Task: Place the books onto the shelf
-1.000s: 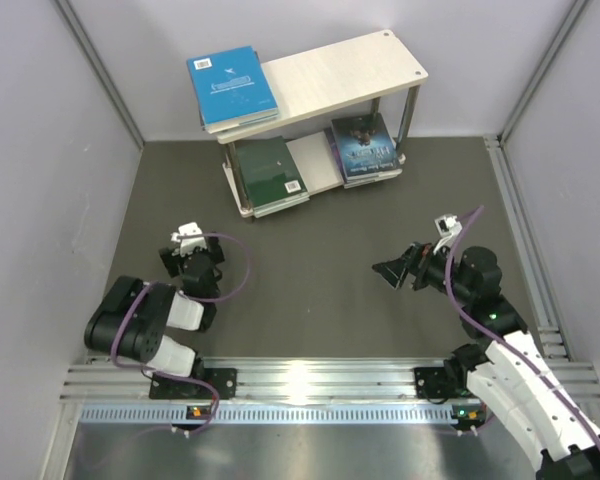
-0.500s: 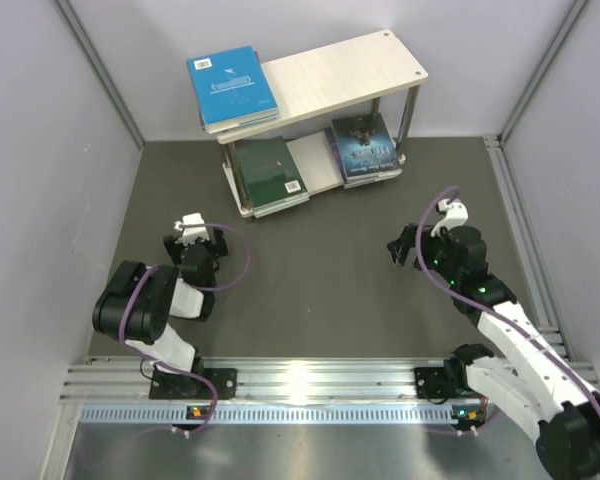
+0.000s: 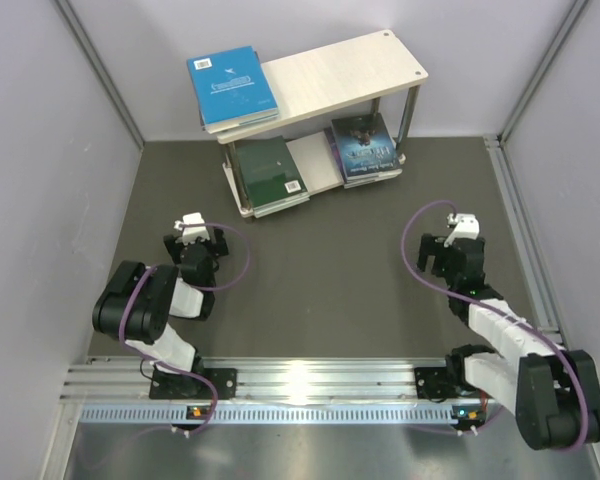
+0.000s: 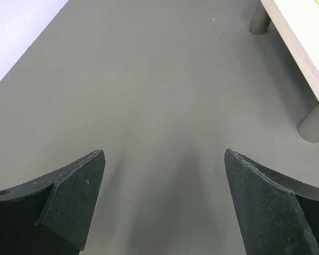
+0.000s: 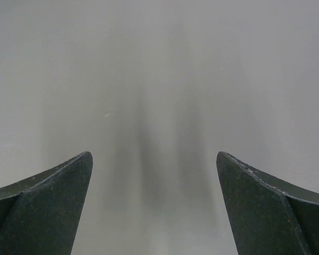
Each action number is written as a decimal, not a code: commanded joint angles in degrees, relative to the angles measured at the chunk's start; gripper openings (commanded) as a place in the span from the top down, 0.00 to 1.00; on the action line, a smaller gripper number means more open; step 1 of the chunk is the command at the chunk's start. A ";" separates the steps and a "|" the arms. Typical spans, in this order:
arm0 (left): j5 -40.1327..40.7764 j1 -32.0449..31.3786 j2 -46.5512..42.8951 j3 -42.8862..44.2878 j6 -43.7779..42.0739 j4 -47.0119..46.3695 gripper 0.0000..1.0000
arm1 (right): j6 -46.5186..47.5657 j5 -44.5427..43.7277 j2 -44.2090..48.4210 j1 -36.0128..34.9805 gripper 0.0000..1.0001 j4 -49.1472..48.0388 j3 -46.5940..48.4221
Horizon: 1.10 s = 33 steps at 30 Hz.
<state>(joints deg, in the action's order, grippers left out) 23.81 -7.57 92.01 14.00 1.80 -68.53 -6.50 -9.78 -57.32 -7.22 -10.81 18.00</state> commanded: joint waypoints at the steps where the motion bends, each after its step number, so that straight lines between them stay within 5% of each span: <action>1: -0.61 0.37 -1.22 1.21 0.57 -1.34 0.01 | 3.69 2.99 -2.26 4.22 0.00 -20.87 -3.84; 6: -0.61 0.45 -1.30 1.21 0.66 -1.34 0.01 | 6.06 12.15 -9.63 6.61 0.00 -40.83 -5.27; 12: -0.61 0.37 -1.22 1.21 0.57 -1.34 0.01 | 9.37 19.52 -20.89 9.86 0.00 -38.32 3.70; 13: -0.61 0.37 -1.22 1.21 0.66 -1.34 0.01 | 9.32 19.36 -24.73 9.86 0.00 -46.68 3.27; 18: -0.61 0.45 -1.13 1.21 0.66 -1.25 0.01 | 8.70 15.25 -24.06 9.34 0.00 -48.94 -0.77; 20: -0.70 0.37 -1.22 1.21 0.57 -1.34 0.01 | 7.13 12.34 -26.95 8.63 0.00 -60.64 -5.14; 24: -0.70 0.37 -1.22 1.29 0.66 -1.25 0.01 | 8.52 8.55 -25.04 7.66 0.00 -54.35 -3.33; 33: -0.70 0.37 -1.13 1.29 0.66 -1.25 0.01 | 8.26 7.94 -25.74 7.66 0.00 -56.16 -3.50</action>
<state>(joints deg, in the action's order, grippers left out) 23.57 -7.53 92.01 14.13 1.80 -68.51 1.08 -1.06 -82.89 0.91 -61.71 13.56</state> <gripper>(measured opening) 0.991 0.996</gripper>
